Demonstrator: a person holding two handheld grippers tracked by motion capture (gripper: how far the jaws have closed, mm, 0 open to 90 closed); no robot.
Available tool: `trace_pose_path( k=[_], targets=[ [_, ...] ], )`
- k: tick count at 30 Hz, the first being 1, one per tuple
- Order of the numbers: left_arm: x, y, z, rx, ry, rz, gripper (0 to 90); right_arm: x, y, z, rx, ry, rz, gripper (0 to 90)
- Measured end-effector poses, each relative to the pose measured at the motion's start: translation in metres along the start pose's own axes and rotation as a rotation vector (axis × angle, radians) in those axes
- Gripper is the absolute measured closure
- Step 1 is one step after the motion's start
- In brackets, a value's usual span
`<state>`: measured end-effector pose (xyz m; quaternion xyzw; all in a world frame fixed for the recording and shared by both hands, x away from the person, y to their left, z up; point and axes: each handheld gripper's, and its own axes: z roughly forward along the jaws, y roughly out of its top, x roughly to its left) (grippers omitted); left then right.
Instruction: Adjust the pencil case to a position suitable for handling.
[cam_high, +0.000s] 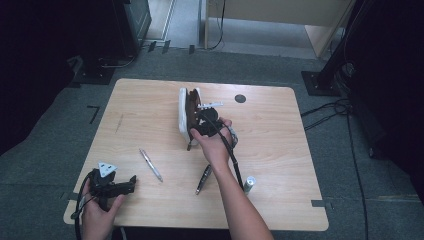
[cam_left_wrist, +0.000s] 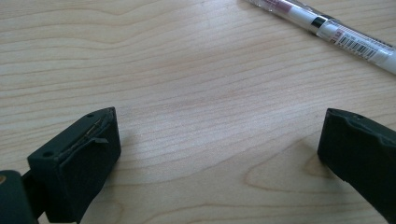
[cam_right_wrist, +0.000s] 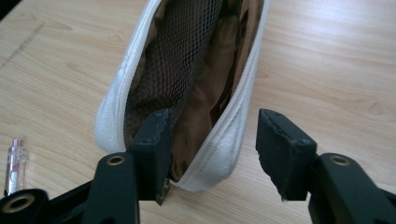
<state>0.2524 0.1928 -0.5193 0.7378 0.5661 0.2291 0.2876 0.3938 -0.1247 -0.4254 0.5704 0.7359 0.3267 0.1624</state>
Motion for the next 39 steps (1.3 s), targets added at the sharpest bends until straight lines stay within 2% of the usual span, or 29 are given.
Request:
trace_pose_path(
  k=[3,4,5,8,9,12,16,18,22,28,31,36,37,38,39],
  targets=[
    [0.000,0.000,0.000,0.000,0.000,0.001,0.0,0.002,0.000,0.004,0.027,-0.011,0.000,51.6],
    [0.000,0.000,0.000,0.000,0.000,0.000,0.0,0.003,0.000,0.007,0.050,-0.020,-0.003,58.8],
    [0.000,0.000,0.000,0.000,0.000,0.000,0.0,0.004,0.000,0.008,0.058,-0.029,-0.009,62.0],
    [0.000,0.000,0.000,0.000,0.000,-0.001,0.0,0.003,0.000,0.008,0.069,-0.029,-0.007,66.9],
    [0.000,0.000,0.000,0.000,-0.001,0.000,0.0,0.002,0.000,0.007,0.083,-0.032,0.001,73.1],
    [0.000,0.000,0.000,0.000,0.000,-0.001,0.0,0.001,0.001,0.003,0.081,-0.030,0.007,79.0],
    [0.000,0.000,0.000,-0.001,0.000,0.000,0.0,0.001,0.002,-0.002,0.084,-0.022,0.005,81.2],
    [0.000,0.000,0.000,0.000,0.000,0.000,0.0,0.001,0.005,-0.009,0.101,-0.006,-0.024,82.0],
    [0.000,0.000,0.000,0.000,0.000,0.000,0.0,-0.002,0.010,-0.019,0.134,0.009,-0.050,82.2],
    [0.000,0.000,0.000,-0.002,0.000,-0.003,0.0,-0.009,0.014,-0.034,0.153,0.039,-0.086,82.3],
    [0.000,0.000,0.000,-0.001,0.000,0.000,0.0,-0.017,0.012,-0.045,0.165,0.055,-0.121,82.5],
    [0.000,0.000,0.000,-0.001,0.000,0.001,0.0,-0.029,0.009,-0.058,0.157,0.083,-0.135,82.7],
    [0.000,0.000,0.000,0.000,0.000,0.001,0.0,-0.036,0.008,-0.064,0.155,0.092,-0.140,82.8],
    [0.000,0.000,0.000,0.000,0.000,0.001,0.0,-0.036,0.008,-0.064,0.155,0.092,-0.140,82.8],
    [0.000,0.000,0.000,0.000,0.000,0.001,0.0,-0.044,0.006,-0.070,0.153,0.101,-0.150,82.8]
  ],
)
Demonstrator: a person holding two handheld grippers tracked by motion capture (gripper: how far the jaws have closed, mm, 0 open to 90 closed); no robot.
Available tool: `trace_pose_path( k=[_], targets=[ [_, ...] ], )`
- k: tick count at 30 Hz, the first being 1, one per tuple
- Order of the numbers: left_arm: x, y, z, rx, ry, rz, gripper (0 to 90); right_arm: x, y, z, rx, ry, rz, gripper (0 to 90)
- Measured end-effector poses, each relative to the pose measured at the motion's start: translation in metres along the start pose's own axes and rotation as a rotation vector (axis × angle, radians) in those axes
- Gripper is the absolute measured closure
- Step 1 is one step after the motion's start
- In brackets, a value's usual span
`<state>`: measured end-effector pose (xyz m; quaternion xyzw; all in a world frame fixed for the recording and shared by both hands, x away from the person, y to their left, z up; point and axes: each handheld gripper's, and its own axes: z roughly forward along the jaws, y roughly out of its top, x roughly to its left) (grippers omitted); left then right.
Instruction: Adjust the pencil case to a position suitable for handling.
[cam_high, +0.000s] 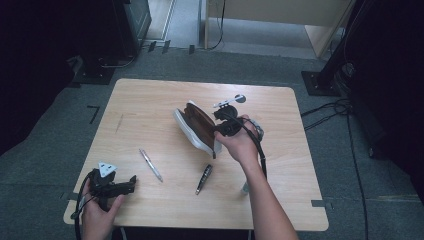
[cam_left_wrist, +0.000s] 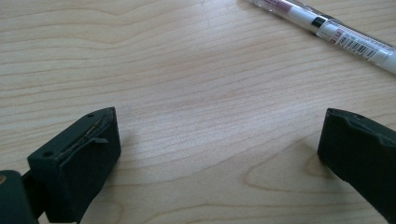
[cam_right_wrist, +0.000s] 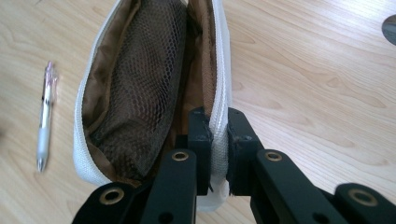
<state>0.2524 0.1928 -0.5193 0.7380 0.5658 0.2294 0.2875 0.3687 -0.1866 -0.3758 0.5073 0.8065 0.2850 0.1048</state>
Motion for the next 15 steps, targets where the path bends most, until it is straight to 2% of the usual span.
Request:
trace_pose_path(
  k=[2,3,4,6,8,9,10,11,12,15],
  targets=[
    [0.000,0.000,0.000,0.000,0.000,-0.001,0.0,-0.009,-0.004,-0.006,-0.002,0.019,0.001,82.8],
    [0.000,0.000,0.000,0.000,0.000,-0.001,0.0,-0.009,-0.004,-0.006,-0.002,0.019,0.001,82.8],
    [0.000,0.000,0.000,0.001,0.000,0.000,0.0,-0.019,-0.009,-0.010,-0.010,0.043,-0.011,82.8],
    [0.000,0.000,0.000,0.000,0.000,0.000,0.0,-0.029,-0.015,-0.012,-0.013,0.055,-0.016,82.8],
    [0.000,0.000,0.000,0.000,0.000,-0.001,0.0,-0.034,-0.018,-0.012,-0.015,0.064,-0.027,82.8],
    [0.000,0.000,0.000,0.001,0.000,0.000,0.0,-0.043,-0.025,-0.010,-0.019,0.074,-0.026,82.7],
    [0.000,0.000,0.000,0.000,0.000,0.001,0.0,-0.043,-0.025,-0.010,-0.019,0.074,-0.026,82.7],
    [0.000,0.000,0.000,0.001,0.000,0.001,0.0,-0.047,-0.029,-0.008,-0.025,0.083,-0.038,82.7],
    [0.000,0.000,0.000,0.001,0.000,0.001,0.0,-0.055,-0.036,-0.006,-0.033,0.083,-0.029,82.7],
    [0.000,0.000,0.000,0.001,0.000,0.001,0.0,-0.060,-0.042,-0.003,-0.045,0.077,-0.043,82.6]
  ],
)
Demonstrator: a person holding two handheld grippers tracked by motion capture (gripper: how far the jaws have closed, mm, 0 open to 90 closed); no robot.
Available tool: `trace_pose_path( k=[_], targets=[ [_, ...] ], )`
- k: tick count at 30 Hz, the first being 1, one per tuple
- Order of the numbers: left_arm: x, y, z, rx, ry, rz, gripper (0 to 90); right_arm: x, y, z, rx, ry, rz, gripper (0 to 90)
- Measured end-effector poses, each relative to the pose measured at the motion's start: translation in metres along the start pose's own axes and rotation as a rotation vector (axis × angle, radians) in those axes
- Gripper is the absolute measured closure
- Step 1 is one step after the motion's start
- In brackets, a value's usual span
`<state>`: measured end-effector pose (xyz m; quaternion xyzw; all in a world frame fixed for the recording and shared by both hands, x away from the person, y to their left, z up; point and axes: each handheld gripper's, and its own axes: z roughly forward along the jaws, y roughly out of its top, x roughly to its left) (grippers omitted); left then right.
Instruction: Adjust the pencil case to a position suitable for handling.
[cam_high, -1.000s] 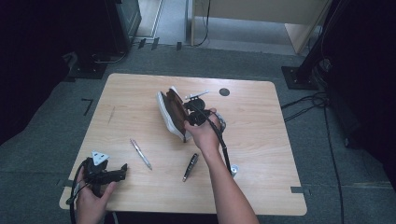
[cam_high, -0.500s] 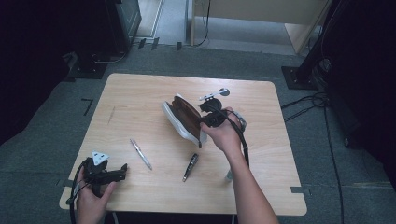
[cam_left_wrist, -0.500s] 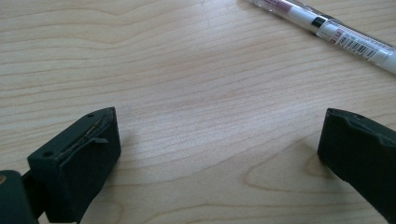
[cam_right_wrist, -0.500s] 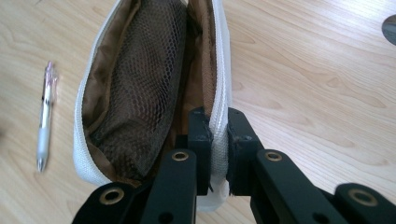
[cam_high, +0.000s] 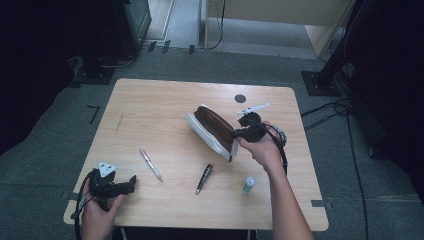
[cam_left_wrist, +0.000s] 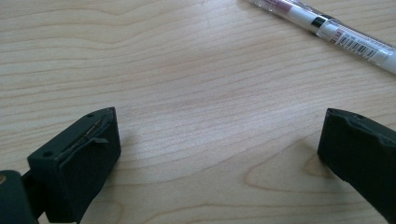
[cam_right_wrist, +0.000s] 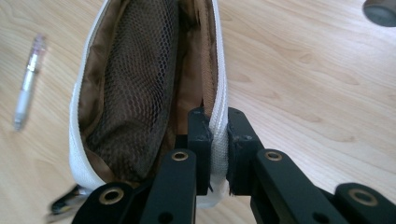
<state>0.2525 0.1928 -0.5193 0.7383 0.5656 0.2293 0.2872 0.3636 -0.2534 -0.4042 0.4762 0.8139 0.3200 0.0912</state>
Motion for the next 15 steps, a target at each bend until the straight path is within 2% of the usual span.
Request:
trace_pose_path(
  k=[3,6,8,9,12,15],
  targets=[
    [0.000,0.000,0.000,0.001,0.000,0.000,0.0,-0.009,-0.006,0.005,0.001,-0.021,-0.016,82.3],
    [0.000,0.000,0.000,0.001,0.000,0.000,0.0,-0.013,-0.008,0.007,-0.009,-0.029,-0.004,82.0],
    [0.000,0.000,0.000,0.001,0.000,-0.001,0.0,-0.015,-0.011,0.012,-0.015,-0.047,-0.033,80.6],
    [0.000,0.000,0.000,0.000,0.000,0.000,0.0,-0.016,-0.012,0.014,-0.017,-0.047,-0.033,79.7],
    [0.000,0.000,0.000,0.000,0.000,0.000,0.0,-0.016,-0.014,0.016,-0.029,-0.045,-0.022,75.3],
    [0.000,0.000,0.000,0.000,0.000,0.000,0.0,-0.016,-0.014,0.015,-0.050,-0.044,0.002,66.8]
  ],
)
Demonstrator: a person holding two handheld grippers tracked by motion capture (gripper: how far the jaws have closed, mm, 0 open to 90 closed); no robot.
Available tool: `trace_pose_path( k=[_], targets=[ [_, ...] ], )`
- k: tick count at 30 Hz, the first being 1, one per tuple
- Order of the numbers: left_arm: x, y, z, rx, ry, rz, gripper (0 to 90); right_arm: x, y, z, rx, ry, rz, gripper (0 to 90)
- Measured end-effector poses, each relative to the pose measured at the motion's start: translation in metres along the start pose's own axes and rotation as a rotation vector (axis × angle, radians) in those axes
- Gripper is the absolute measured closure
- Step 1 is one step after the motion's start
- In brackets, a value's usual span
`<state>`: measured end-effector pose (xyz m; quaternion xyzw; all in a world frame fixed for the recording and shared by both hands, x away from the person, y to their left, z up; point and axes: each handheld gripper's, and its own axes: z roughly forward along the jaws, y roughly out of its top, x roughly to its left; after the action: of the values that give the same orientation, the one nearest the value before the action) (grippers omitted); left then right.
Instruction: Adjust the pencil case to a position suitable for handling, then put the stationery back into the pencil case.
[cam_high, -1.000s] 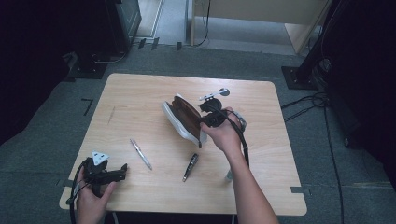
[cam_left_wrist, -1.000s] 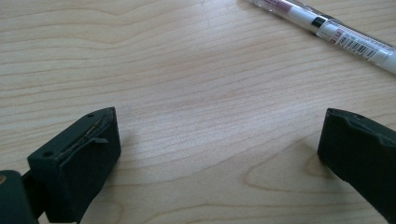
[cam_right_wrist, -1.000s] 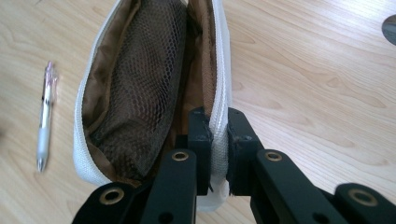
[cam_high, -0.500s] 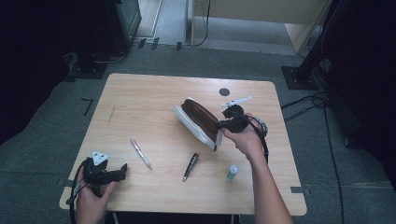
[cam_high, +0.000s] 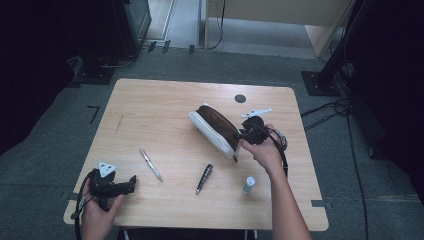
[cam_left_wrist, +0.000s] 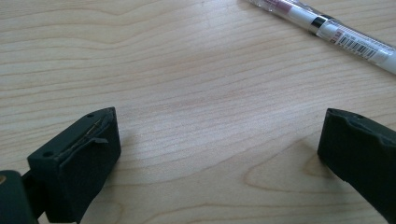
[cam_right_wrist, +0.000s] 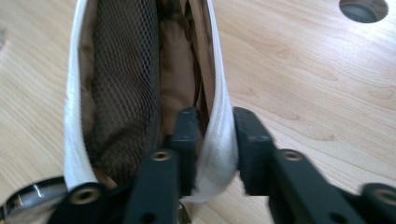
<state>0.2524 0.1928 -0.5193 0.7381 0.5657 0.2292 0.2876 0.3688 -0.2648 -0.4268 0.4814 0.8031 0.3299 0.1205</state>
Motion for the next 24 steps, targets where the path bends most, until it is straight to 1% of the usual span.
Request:
trace_pose_path(
  k=[2,4,5,6,7,8,9,10,12,13,14,15,16,18,19,24],
  targets=[
    [0.000,0.000,0.000,0.000,0.001,0.000,0.0,0.001,0.000,-0.001,-0.003,0.006,0.001,59.0],
    [0.000,0.000,0.000,0.000,0.001,-0.001,0.0,0.002,0.000,-0.003,-0.020,0.010,0.006,51.4],
    [0.000,0.000,0.000,0.000,0.001,-0.001,0.0,0.002,0.000,-0.003,-0.020,0.010,0.006,51.4],
    [0.000,0.000,0.000,0.000,0.000,0.000,0.0,0.002,0.000,-0.005,-0.024,0.015,0.018,46.2],
    [0.000,0.000,0.000,0.000,0.000,0.000,0.0,0.002,0.001,-0.012,-0.057,0.022,0.054,37.1],
    [0.000,0.000,0.000,0.000,0.000,0.000,0.0,0.002,0.001,-0.012,-0.057,0.022,0.054,37.1],
    [0.000,0.000,0.000,0.000,0.001,0.000,0.0,0.002,0.001,-0.016,-0.071,0.022,0.064,33.1],
    [0.000,0.000,0.000,0.001,0.000,0.000,0.0,0.002,0.000,-0.027,-0.096,0.004,0.082,25.7],
    [0.000,0.000,0.000,0.000,0.000,0.000,0.0,0.003,-0.003,-0.039,-0.122,-0.013,0.083,19.6],
    [0.000,0.000,0.000,0.001,0.000,0.000,0.0,0.004,-0.005,-0.046,-0.131,-0.016,0.085,17.8],
    [0.000,0.000,0.000,0.001,0.000,0.000,0.0,0.004,-0.005,-0.046,-0.131,-0.016,0.085,17.8],
    [0.000,0.000,0.000,0.000,0.000,-0.001,0.0,0.006,-0.010,-0.058,-0.151,-0.028,0.076,16.6],
    [0.000,0.000,0.000,0.000,0.000,-0.001,0.0,0.006,-0.010,-0.058,-0.151,-0.028,0.076,16.6],
    [0.000,0.000,0.000,0.001,0.000,0.000,0.0,0.009,-0.015,-0.068,-0.164,-0.035,0.072,15.7],
    [0.000,0.000,0.000,0.001,0.000,0.001,0.0,0.012,-0.022,-0.076,-0.175,-0.046,0.068,15.3],
    [0.000,0.000,0.000,0.001,0.000,-0.001,0.0,0.021,-0.041,-0.090,-0.198,-0.045,0.058,15.6]
  ],
)
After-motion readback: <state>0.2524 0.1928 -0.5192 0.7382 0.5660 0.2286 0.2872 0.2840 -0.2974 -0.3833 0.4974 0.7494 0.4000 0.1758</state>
